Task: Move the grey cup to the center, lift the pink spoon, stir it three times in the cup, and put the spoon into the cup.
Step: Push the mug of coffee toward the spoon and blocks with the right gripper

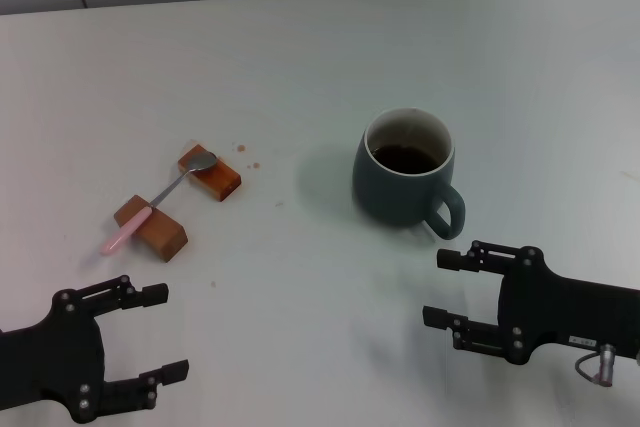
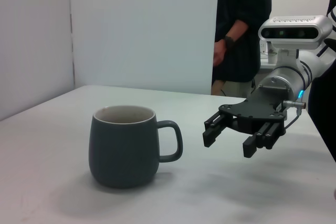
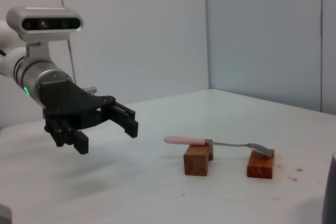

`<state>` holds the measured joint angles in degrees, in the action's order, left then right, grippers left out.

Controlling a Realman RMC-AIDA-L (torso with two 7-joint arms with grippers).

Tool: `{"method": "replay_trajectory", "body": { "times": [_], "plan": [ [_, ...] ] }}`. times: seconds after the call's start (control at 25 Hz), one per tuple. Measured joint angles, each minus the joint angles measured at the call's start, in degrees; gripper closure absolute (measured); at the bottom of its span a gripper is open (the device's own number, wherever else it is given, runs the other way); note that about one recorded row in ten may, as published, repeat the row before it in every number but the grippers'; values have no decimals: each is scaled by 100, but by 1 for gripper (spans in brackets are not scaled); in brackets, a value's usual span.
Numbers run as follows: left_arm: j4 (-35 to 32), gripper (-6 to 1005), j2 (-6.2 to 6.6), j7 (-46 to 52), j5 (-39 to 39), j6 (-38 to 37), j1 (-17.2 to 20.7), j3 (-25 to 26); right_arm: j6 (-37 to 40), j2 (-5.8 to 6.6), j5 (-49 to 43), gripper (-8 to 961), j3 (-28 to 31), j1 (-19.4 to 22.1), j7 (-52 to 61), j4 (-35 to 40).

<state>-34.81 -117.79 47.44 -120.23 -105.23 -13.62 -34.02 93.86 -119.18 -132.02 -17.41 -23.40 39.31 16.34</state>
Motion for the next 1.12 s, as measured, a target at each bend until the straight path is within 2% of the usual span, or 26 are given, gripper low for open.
{"method": "replay_trajectory", "body": {
  "times": [0.76, 1.12],
  "plan": [
    [0, 222, -7, 3, 0, -33, 22, 10, 1, -2, 0, 286, 0, -22, 7, -75],
    [0, 225, 2, 2, -1, -138, 26, 92, -1, 0, 70, 431, 67, -26, 152, -127]
  ]
}}
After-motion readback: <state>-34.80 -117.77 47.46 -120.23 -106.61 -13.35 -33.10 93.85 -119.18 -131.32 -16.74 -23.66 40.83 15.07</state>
